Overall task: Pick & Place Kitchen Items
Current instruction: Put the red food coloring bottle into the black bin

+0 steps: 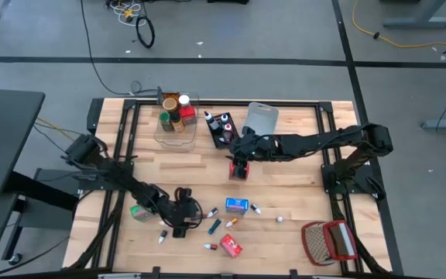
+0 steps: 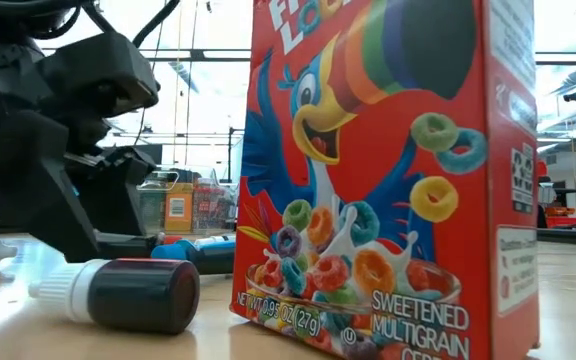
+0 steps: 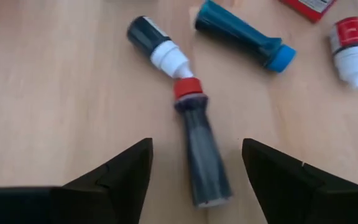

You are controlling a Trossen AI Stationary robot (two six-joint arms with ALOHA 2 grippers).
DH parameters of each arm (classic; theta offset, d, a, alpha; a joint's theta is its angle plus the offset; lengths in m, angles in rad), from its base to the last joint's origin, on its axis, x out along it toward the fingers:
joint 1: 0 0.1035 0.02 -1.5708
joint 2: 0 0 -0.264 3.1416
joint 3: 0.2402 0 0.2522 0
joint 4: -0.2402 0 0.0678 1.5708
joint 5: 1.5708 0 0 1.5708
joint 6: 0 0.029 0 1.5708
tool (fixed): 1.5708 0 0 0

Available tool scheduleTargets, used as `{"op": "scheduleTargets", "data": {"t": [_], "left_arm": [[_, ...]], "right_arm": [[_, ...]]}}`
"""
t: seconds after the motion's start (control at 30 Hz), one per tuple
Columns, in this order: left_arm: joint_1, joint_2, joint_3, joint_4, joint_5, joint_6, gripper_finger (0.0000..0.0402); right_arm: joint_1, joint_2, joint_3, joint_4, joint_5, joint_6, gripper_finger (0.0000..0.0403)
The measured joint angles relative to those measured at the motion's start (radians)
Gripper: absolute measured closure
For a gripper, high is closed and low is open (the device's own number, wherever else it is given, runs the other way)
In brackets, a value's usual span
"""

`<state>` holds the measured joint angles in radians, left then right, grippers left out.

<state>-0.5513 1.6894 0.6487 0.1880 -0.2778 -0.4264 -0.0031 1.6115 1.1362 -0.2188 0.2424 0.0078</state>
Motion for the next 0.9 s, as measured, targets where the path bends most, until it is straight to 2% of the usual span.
{"op": "scheduleTargets", "data": {"t": [0.13, 0.3, 0.47, 0.6, 0.73, 0.9], "left_arm": [[0.016, 0.000, 0.000, -0.011, -0.003, 0.023, 0.0181], [0.034, -0.001, 0.000, -0.019, -0.020, 0.021, 0.0250], [0.050, -0.001, 0.000, -0.019, -0.161, 0.023, 0.0316], [0.090, -0.001, 0.000, -0.018, -0.232, 0.069, 0.0355], [0.158, -0.001, 0.000, -0.015, -0.311, 0.119, 0.0362], [0.279, -0.001, 0.002, 0.023, -0.325, 0.224, 0.0342]], "right_arm": [[0.001, 0.000, 0.000, 0.002, 0.000, -0.014, 0.0248], [0.001, 0.000, 0.000, 0.002, 0.000, -0.026, 0.0248], [0.001, 0.000, 0.000, 0.003, 0.000, -0.025, 0.0248], [0.001, 0.000, 0.000, 0.002, 0.000, -0.025, 0.0248], [0.001, 0.000, 0.000, 0.002, 0.000, -0.025, 0.0248], [0.001, 0.000, 0.000, 0.003, 0.000, -0.025, 0.0248]]}}
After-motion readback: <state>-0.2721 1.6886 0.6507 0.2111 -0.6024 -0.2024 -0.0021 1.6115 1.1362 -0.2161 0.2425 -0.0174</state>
